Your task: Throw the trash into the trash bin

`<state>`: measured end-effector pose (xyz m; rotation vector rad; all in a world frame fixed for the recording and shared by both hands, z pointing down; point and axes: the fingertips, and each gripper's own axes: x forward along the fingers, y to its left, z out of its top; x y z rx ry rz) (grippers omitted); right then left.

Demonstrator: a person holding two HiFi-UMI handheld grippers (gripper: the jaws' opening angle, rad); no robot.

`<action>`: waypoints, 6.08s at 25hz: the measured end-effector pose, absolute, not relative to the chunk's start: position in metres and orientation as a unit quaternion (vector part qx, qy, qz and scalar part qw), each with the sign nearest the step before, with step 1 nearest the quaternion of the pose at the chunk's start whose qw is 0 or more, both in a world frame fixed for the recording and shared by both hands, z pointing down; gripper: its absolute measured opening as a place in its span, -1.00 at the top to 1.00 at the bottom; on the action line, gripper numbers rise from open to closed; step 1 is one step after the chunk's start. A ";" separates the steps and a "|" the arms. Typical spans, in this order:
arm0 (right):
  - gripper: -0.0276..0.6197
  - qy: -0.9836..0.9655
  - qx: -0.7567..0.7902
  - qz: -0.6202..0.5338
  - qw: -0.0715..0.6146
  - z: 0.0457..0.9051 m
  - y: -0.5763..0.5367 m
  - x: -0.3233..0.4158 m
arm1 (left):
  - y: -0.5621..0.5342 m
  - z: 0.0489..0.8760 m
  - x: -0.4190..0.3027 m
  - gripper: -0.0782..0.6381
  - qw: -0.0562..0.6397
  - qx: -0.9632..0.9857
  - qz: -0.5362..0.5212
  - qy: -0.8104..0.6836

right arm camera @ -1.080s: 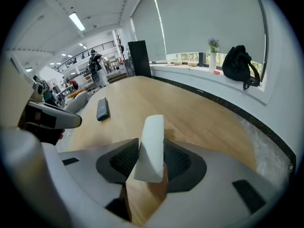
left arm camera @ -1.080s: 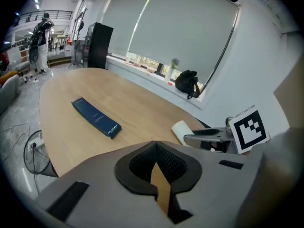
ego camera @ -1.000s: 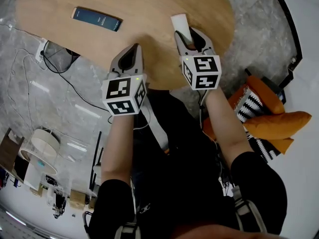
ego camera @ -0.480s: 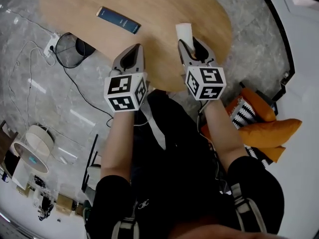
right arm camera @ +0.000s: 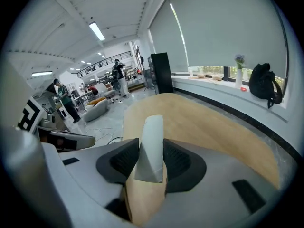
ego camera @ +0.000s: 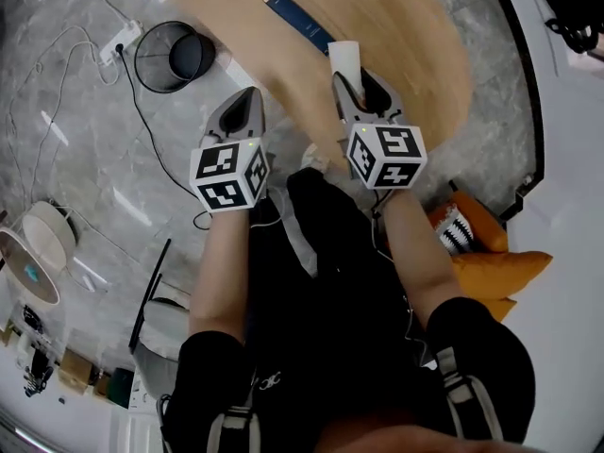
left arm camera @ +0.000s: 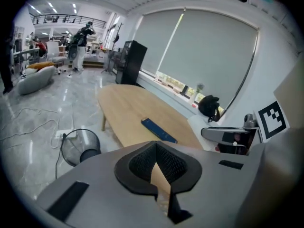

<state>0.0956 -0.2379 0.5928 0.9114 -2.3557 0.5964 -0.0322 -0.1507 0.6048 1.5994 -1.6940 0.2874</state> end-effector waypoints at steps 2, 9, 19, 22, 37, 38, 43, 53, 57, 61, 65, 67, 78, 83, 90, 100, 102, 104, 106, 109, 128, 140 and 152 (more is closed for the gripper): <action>0.41 -0.880 0.320 0.221 0.274 0.593 -0.225 0.060 | -0.132 0.607 -0.065 0.75 0.389 0.613 0.111 -0.678; 0.41 -0.886 0.269 0.233 0.296 0.618 -0.178 -0.076 | -0.066 0.630 -0.197 0.75 0.417 0.562 0.087 -0.709; 0.42 -0.884 0.216 0.259 0.323 0.704 -0.126 -0.257 | -0.007 0.697 -0.342 0.75 0.450 0.526 0.076 -0.718; 0.42 -0.874 0.210 0.272 0.344 0.741 -0.121 -0.288 | -0.001 0.710 -0.361 0.75 0.457 0.526 0.077 -0.713; 0.42 -0.805 0.246 0.300 0.448 0.933 -0.109 -0.338 | 0.050 0.800 -0.401 0.75 0.495 0.514 0.088 -0.695; 0.42 -0.806 0.243 0.294 0.453 0.939 -0.108 -0.339 | 0.051 0.806 -0.400 0.75 0.499 0.514 0.089 -0.692; 0.39 -0.804 0.248 0.277 0.464 0.956 -0.114 -0.344 | 0.045 0.823 -0.395 0.75 0.502 0.522 0.089 -0.683; 0.88 -0.868 0.205 0.237 0.385 0.854 -0.094 -0.347 | 0.017 0.787 -0.391 0.75 0.482 0.532 0.084 -0.691; 0.88 -0.893 0.199 0.212 0.344 0.790 -0.084 -0.328 | -0.001 0.755 -0.373 0.75 0.463 0.540 0.093 -0.696; 0.88 -0.911 0.208 0.188 0.304 0.717 -0.089 -0.290 | -0.019 0.710 -0.345 0.75 0.442 0.549 0.088 -0.704; 0.88 -0.917 0.231 0.192 0.264 0.641 -0.116 -0.240 | -0.042 0.656 -0.314 0.75 0.421 0.558 0.082 -0.710; 0.88 -0.920 0.243 0.183 0.249 0.602 -0.136 -0.214 | -0.059 0.625 -0.295 0.75 0.407 0.565 0.075 -0.714; 0.88 -0.928 0.269 0.122 0.225 0.512 -0.236 -0.066 | -0.150 0.541 -0.165 0.75 0.367 0.593 0.058 -0.714; 0.87 -0.927 0.266 0.105 0.244 0.533 -0.265 -0.020 | -0.172 0.547 -0.129 0.75 0.373 0.598 0.071 -0.706; 0.38 -0.921 0.222 0.113 0.301 0.587 -0.287 -0.007 | -0.185 0.564 -0.108 0.75 0.384 0.593 0.085 -0.703; 0.25 -0.890 0.159 0.120 0.411 0.684 -0.307 -0.027 | -0.183 0.599 -0.113 0.75 0.409 0.571 0.094 -0.706; 0.24 -0.881 0.156 0.121 0.429 0.698 -0.312 -0.030 | -0.180 0.604 -0.117 0.75 0.413 0.567 0.095 -0.706; 0.23 -0.873 0.151 0.131 0.445 0.710 -0.314 -0.032 | -0.178 0.609 -0.122 0.75 0.415 0.565 0.097 -0.707; 0.24 -0.862 0.148 0.146 0.462 0.722 -0.314 -0.033 | -0.174 0.614 -0.128 0.75 0.416 0.561 0.099 -0.709; 0.24 -0.848 0.150 0.150 0.485 0.738 -0.314 -0.031 | -0.168 0.619 -0.136 0.75 0.419 0.555 0.098 -0.712; 0.29 -0.918 0.229 0.152 0.287 0.592 -0.251 -0.052 | -0.131 0.604 -0.171 0.75 0.401 0.546 0.055 -0.733; 0.29 -0.911 0.172 0.225 0.299 0.612 -0.152 -0.138 | -0.071 0.621 -0.225 0.75 0.425 0.533 0.042 -0.730; 0.29 -0.865 0.145 0.176 0.447 0.759 -0.111 -0.280 | 0.018 0.651 -0.349 0.75 0.440 0.502 0.027 -0.744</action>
